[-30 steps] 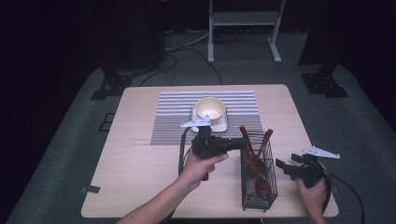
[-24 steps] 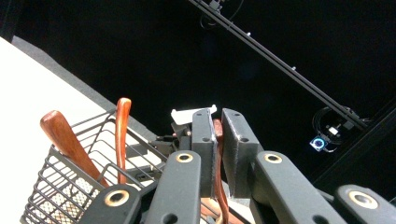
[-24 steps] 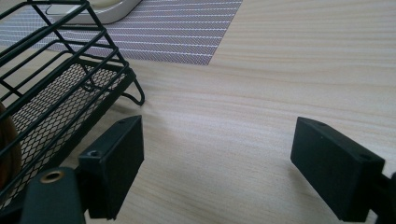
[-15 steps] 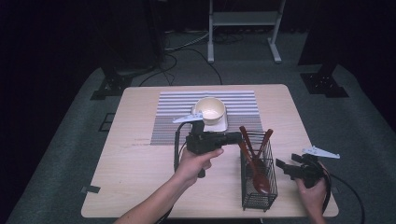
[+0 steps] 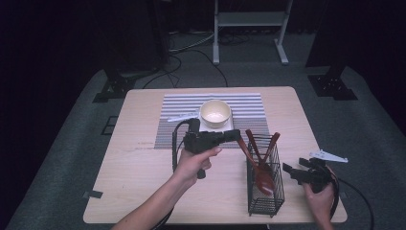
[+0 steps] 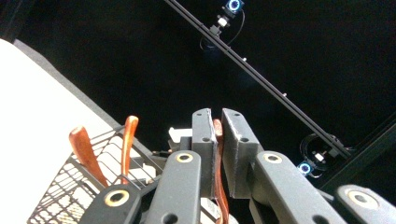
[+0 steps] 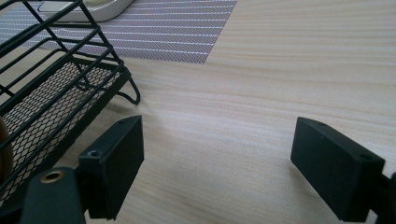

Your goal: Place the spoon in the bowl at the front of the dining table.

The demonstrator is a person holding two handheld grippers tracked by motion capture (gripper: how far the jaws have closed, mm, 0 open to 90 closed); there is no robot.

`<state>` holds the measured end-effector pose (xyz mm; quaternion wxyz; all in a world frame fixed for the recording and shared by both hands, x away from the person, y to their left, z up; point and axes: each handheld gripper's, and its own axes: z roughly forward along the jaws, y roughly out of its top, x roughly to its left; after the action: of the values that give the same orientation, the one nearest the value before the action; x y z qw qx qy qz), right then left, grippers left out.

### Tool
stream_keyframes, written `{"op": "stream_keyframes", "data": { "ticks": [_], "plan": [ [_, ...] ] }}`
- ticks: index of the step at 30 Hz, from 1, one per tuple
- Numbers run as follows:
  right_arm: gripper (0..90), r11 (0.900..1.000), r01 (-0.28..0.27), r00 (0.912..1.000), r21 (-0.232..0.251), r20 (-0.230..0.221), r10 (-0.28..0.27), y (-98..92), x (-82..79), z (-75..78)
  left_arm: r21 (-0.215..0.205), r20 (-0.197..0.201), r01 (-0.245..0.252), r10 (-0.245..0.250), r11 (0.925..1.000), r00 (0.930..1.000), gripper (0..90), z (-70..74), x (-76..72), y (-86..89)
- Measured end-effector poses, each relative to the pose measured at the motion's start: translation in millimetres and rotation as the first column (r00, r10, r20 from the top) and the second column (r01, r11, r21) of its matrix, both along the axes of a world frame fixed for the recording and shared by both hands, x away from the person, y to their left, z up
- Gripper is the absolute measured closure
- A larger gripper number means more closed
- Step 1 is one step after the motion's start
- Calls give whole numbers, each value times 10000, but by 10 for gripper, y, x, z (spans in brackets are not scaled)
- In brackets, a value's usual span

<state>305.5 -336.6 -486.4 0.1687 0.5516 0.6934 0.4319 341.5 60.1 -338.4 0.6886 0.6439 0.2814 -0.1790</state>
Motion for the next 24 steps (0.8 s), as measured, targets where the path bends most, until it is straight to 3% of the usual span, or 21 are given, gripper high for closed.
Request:
{"op": "stream_keyframes", "data": {
  "ticks": [13,24],
  "plan": [
    [161,10000,73,9999,-62,-79,-73,6,4,-1,-205,-39,-466,465,9987,9989,842,48,37,224],
    [161,9999,115,9999,-59,-98,-115,6,5,-2,-685,-198,-838,826,9941,9964,843,76,68,402]
  ]
}}
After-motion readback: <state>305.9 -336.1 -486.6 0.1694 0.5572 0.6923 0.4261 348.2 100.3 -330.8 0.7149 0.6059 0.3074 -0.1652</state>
